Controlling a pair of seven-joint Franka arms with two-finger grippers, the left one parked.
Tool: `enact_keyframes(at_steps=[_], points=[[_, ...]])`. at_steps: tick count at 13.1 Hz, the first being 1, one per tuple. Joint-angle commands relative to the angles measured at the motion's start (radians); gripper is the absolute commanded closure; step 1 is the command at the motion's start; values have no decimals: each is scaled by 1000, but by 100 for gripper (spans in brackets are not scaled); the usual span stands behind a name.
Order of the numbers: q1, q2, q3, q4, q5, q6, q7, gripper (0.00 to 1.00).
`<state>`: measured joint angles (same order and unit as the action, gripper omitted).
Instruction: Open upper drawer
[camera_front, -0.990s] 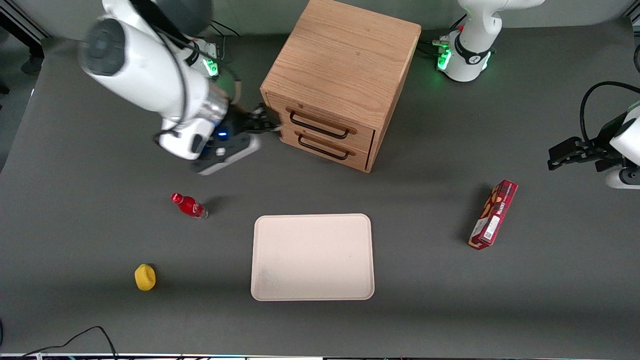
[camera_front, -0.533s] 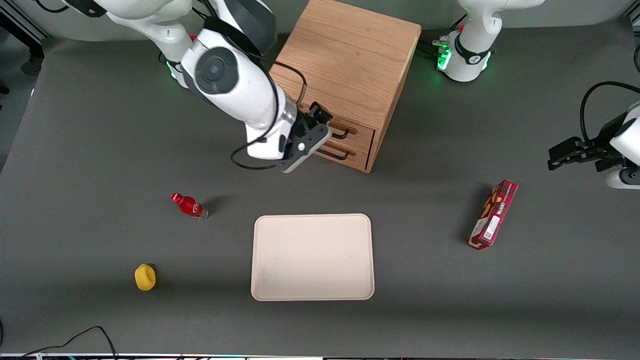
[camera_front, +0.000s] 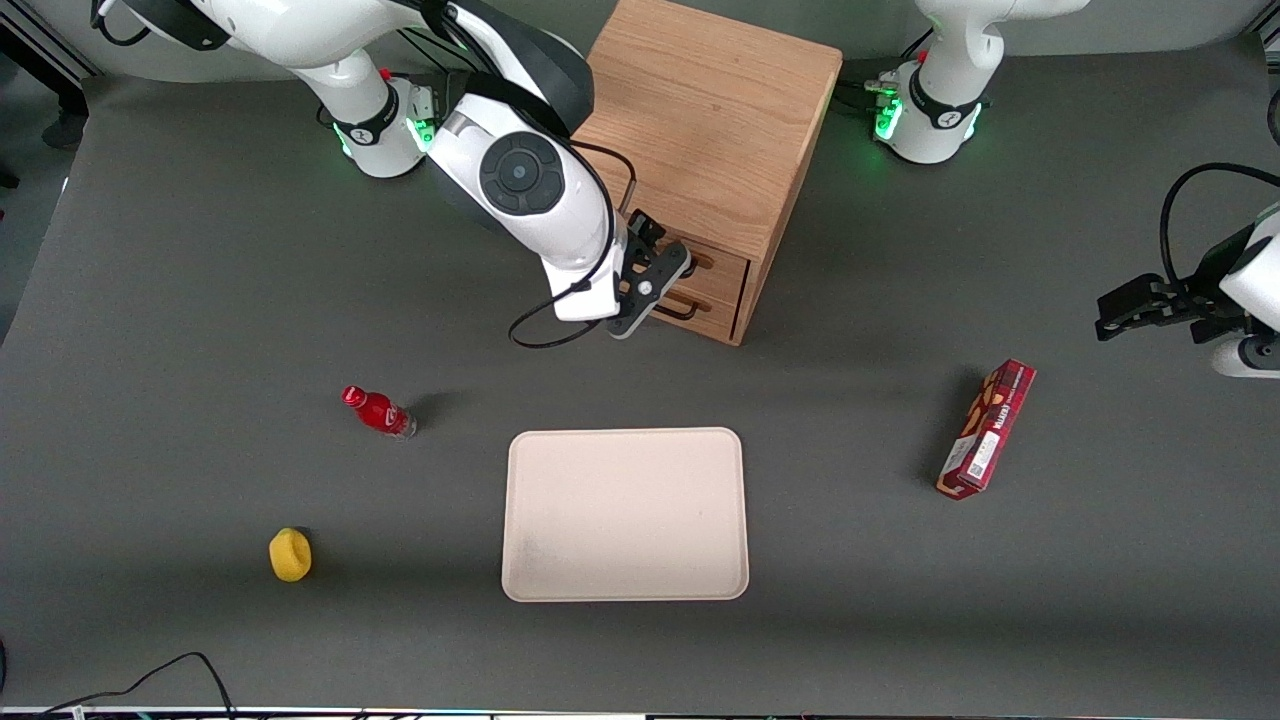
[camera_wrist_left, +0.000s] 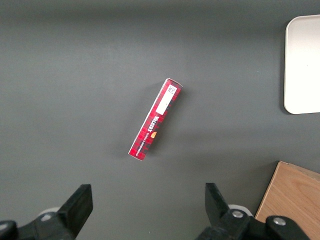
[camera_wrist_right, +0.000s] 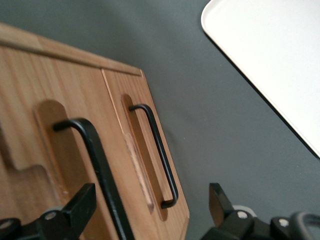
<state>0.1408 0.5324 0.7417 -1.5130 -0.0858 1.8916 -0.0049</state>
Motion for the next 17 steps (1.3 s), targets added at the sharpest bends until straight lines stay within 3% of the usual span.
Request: enact_keyframes(at_steps=[1,13,17], points=[[-32,-9,18,-45,-19,23,-78,0],[-69,-12,65,-78,-11,14,-103,0],[-93,-9,56,-78,-12,49,-188,0]])
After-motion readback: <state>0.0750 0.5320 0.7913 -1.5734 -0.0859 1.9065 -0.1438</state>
